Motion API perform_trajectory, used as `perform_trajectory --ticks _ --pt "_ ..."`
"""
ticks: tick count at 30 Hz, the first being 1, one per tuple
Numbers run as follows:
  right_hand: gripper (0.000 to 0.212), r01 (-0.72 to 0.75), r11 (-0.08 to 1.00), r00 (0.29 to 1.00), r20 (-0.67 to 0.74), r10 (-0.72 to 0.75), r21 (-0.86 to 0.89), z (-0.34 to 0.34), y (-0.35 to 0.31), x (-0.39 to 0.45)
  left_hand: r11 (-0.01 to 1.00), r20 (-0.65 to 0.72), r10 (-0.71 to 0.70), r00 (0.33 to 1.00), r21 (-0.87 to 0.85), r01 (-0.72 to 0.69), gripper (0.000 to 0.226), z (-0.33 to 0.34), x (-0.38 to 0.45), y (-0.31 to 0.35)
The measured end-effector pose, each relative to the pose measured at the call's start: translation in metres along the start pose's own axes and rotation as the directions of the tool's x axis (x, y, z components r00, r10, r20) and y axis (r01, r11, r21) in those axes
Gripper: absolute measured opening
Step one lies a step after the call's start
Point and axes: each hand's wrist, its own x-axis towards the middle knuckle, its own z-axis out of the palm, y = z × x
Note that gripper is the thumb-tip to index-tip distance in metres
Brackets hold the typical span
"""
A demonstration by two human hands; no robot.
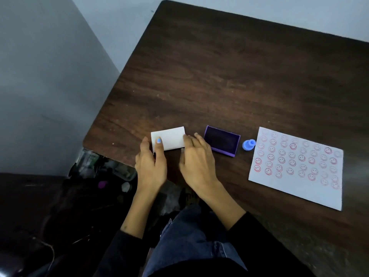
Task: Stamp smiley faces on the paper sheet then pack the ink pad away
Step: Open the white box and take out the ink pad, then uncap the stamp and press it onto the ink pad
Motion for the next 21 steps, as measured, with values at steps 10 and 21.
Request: perform_trajectory --ticks 10,21 --pt "0.048 -0.272 0.941 0.865 -0.378 0.330 0.201 -0.066 0.070 -0.016 0.888 0.300 0.340 0.891 0.208 -0.410 0.050 0.040 -0.003 0.046" --pt "0.016 -0.320 0.880 0.855 -0.294 0.428 0.351 -0.057 0.117 -0.028 0.731 0.457 0.482 0.747 0.260 -0.631 0.059 0.102 -0.029 0.060"
